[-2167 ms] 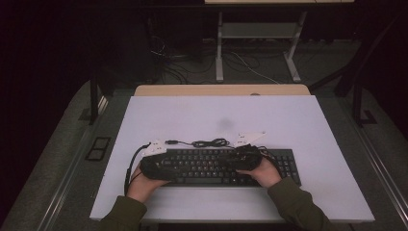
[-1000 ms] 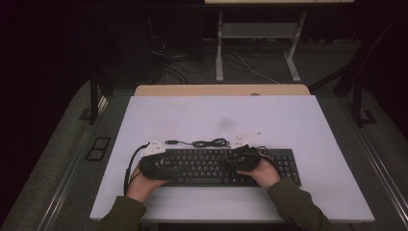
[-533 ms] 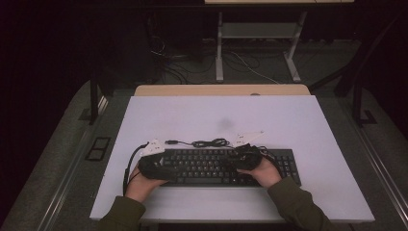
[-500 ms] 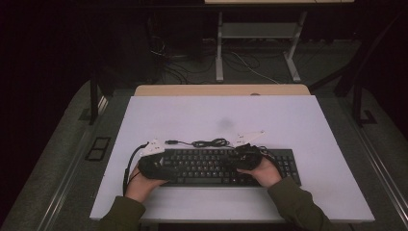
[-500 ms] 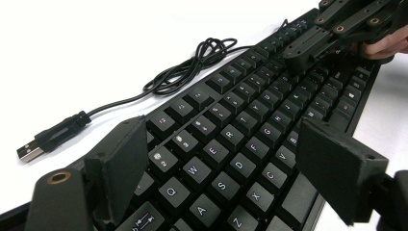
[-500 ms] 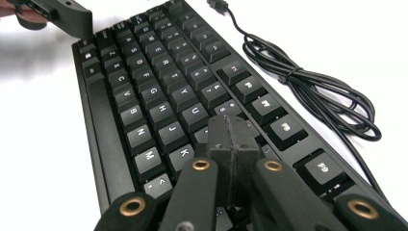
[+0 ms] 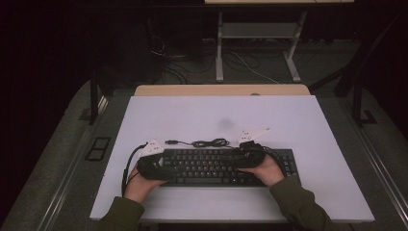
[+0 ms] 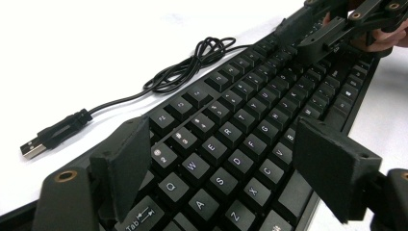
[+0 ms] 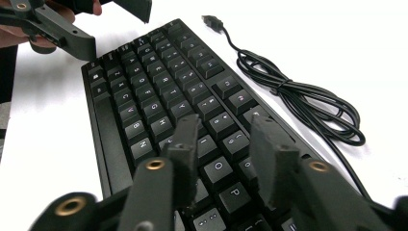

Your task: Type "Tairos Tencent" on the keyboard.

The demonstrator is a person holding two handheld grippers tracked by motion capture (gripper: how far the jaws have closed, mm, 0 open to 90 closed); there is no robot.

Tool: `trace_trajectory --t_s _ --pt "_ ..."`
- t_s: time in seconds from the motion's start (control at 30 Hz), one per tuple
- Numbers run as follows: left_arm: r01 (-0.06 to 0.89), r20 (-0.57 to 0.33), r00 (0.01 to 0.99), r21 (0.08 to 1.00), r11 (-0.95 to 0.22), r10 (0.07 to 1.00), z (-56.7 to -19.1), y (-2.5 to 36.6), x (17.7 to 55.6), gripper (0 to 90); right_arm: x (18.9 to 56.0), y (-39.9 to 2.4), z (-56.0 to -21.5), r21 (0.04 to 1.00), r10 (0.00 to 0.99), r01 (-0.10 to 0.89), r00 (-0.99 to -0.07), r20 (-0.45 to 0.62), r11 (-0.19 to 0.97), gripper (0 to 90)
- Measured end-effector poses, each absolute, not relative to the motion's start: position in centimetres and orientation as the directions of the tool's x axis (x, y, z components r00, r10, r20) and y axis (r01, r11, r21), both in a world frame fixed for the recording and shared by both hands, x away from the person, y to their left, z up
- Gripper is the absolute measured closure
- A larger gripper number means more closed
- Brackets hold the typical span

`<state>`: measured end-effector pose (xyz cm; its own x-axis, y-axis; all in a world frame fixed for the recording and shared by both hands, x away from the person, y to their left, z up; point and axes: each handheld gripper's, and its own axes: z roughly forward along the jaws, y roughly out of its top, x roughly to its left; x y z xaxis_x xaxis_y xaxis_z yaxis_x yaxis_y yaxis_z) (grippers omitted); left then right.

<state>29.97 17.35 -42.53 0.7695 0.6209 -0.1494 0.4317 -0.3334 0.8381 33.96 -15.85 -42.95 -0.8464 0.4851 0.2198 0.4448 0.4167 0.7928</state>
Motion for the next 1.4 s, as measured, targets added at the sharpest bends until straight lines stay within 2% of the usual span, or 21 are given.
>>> trace_trajectory --t_s 0.33,0.5,1.23,1.4 --pt "0.439 -0.154 0.768 0.833 -0.336 0.622 -42.63 17.38 29.23 29.4 34.16 -16.19 -43.02 0.798 0.494 0.450 -0.840 0.225 0.401 36.8" --pt "0.446 -0.152 0.765 0.827 -0.344 0.626 -42.78 17.36 29.13 36.5 34.34 -16.36 -43.08 0.804 0.509 0.454 -0.830 0.226 0.383 30.0" --pt "0.465 -0.149 0.768 0.798 -0.382 0.623 -43.22 16.89 29.41 88.8 34.29 -16.44 -43.20 0.810 0.514 0.447 -0.830 0.217 0.380 28.0" --pt "0.471 -0.151 0.769 0.791 -0.390 0.621 -43.35 16.67 29.62 88.9 34.27 -16.39 -43.26 0.809 0.514 0.447 -0.830 0.215 0.383 28.0"
